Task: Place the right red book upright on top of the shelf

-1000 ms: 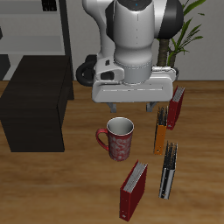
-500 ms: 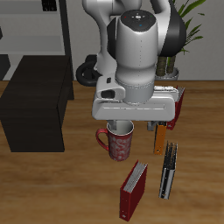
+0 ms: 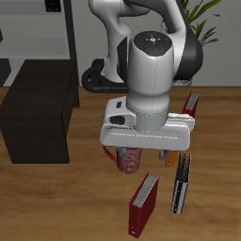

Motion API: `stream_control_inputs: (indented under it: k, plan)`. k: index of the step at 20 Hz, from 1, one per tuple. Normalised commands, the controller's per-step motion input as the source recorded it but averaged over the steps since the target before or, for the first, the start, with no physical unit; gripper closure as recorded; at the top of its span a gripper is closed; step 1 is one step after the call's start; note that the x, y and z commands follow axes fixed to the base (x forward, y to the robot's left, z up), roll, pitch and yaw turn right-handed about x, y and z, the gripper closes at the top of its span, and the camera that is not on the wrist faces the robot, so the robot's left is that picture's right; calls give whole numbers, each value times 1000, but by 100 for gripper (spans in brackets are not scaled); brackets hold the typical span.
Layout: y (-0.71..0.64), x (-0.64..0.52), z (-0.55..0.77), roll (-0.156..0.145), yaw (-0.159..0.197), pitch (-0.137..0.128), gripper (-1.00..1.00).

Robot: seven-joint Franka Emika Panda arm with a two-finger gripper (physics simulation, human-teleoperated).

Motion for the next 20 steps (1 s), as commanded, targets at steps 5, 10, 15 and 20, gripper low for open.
stream_control_inputs:
  k: [5,10,15,20]
  plan:
    - [144,121,-254,13,-28,-23,-100]
    - [43,72,-243,12,-26,-20,-100]
    - [14,77,-301,7,-33,4,-100]
    - [19,54,-344,3,-23,40,-100]
